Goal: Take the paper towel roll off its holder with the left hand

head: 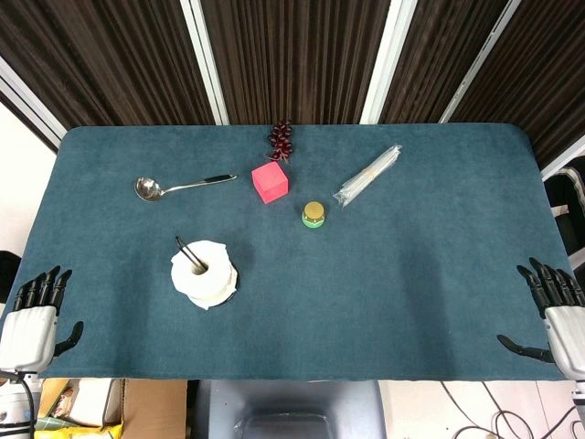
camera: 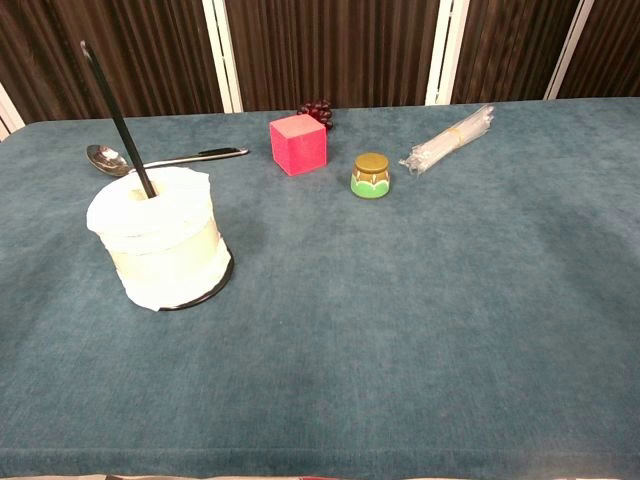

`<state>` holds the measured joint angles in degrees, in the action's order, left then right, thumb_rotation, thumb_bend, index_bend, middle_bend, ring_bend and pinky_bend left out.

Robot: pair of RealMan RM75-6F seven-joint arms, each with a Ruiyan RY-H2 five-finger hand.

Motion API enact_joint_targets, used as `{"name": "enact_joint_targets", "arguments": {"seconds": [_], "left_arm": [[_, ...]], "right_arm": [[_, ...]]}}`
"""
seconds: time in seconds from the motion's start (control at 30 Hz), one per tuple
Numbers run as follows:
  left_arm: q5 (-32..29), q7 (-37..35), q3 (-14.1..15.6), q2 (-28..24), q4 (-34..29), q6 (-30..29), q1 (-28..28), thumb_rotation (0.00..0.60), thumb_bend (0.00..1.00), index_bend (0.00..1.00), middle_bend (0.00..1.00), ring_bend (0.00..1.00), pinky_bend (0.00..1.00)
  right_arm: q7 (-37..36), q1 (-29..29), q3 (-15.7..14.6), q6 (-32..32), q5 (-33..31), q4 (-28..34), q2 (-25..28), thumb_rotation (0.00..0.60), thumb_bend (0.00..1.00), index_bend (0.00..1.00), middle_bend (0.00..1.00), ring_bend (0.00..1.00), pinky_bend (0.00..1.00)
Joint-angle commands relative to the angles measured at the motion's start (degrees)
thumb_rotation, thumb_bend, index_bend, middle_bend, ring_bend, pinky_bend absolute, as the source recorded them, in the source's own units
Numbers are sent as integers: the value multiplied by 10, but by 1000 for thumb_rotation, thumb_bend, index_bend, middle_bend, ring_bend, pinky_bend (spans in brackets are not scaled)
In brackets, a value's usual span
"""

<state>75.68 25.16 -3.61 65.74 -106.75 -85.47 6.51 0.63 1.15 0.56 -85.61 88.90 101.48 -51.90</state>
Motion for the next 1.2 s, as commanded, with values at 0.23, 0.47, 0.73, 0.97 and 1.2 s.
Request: {"name": "enact_joint_targets", "arguments": {"seconds": [0.23,0.47,0.73,0.97,1.2], "left_arm": [[-3,-30,2,-1,0,15,2,600,351,35,0,0,108],[-9,-165,1,10,14,90,22,600,363,0,0,0,103],[24,-350,-14,71,97,193,83,600,366,0,0,0,77],[50,-398,-32,154,170,205,122,600,365,0,0,0,72],[61,-419,-38,209,218,207,148,600,365,0,0,0,62]], "right_arm": [[-5,-1,-2,0,5,0,0,600,130,0,27,0,151],[3,-2,-2,0,3,-1,-6,600,130,0,27,0,151],[-4,0,2,3,-4,2,-2,600,130,0,27,0,151],[-17,-3,0,-8,8,-1,1,600,130,0,27,0,151],[-26,-4,1,-10,9,0,5,600,130,0,27,0,151]]}}
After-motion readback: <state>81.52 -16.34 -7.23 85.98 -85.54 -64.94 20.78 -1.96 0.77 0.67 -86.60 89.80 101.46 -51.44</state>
